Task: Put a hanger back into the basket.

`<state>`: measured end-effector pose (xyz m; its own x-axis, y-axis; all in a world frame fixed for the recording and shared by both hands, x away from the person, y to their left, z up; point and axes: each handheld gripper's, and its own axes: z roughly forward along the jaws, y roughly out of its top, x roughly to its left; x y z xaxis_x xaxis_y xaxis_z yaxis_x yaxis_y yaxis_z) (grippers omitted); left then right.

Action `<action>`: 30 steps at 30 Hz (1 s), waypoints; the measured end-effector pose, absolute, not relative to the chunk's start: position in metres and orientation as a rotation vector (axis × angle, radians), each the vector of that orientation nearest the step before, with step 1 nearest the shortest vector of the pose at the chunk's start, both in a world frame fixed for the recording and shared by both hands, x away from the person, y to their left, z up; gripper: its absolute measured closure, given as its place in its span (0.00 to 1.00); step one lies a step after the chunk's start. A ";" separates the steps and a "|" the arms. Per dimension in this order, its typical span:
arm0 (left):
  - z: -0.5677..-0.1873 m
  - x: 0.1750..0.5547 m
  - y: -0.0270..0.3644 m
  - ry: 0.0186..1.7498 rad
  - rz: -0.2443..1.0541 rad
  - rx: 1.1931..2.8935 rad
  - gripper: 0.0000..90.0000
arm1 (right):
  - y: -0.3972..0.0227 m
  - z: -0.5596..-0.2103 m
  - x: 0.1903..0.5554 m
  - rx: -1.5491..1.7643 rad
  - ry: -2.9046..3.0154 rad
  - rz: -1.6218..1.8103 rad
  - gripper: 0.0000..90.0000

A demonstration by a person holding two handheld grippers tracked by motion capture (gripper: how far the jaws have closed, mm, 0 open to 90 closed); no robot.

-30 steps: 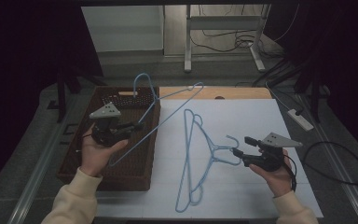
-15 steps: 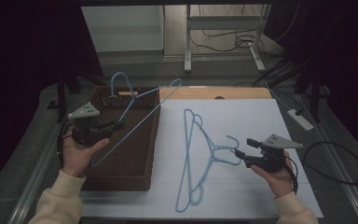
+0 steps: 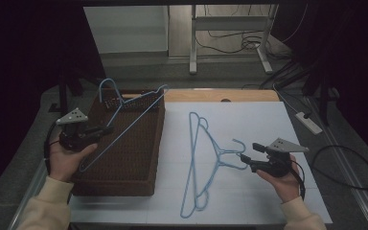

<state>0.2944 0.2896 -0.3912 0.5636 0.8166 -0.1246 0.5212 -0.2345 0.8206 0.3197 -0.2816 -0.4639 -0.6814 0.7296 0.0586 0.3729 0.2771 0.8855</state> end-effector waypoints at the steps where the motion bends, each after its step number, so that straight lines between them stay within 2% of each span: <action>1: -0.392 0.294 0.291 1.084 0.417 1.909 0.97 | -0.282 -0.464 0.320 1.001 2.195 1.368 0.34; 30: -0.408 0.290 0.314 1.138 0.415 1.929 0.97 | -0.280 -0.468 0.321 1.009 2.214 1.342 0.34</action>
